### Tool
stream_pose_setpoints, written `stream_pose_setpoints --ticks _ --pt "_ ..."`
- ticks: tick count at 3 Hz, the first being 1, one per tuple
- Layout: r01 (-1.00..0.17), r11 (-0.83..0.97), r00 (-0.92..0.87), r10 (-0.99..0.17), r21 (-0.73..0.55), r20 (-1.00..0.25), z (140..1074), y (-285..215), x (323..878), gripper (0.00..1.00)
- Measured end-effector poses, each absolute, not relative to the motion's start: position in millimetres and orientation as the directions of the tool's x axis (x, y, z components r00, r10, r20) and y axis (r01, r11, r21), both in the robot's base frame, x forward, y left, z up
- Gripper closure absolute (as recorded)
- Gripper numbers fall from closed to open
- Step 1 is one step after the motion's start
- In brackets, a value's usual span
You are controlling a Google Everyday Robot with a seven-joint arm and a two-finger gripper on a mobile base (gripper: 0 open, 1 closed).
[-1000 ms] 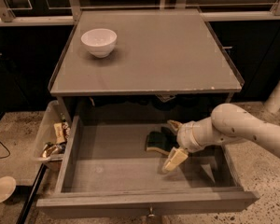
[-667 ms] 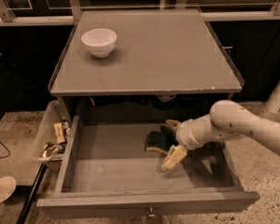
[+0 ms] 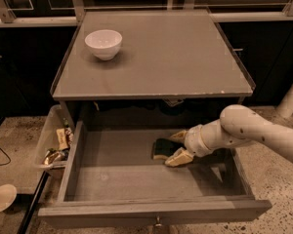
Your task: Pick sponge from top drawer and place on counter
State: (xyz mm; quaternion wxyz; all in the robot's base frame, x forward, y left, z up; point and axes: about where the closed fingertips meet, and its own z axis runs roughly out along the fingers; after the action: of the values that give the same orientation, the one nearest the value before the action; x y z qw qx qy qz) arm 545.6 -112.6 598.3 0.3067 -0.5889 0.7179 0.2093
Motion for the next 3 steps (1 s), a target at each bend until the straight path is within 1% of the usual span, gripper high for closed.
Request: stream_pose_setpoints --ticks 2,3 --pt "-0.974 0.219 -0.118 -0.717 -0.060 -0.687 598 -113 546 0.88" --pt "-0.975 0.215 -0.126 -0.716 -0.046 -0.686 611 -121 532 1.00"
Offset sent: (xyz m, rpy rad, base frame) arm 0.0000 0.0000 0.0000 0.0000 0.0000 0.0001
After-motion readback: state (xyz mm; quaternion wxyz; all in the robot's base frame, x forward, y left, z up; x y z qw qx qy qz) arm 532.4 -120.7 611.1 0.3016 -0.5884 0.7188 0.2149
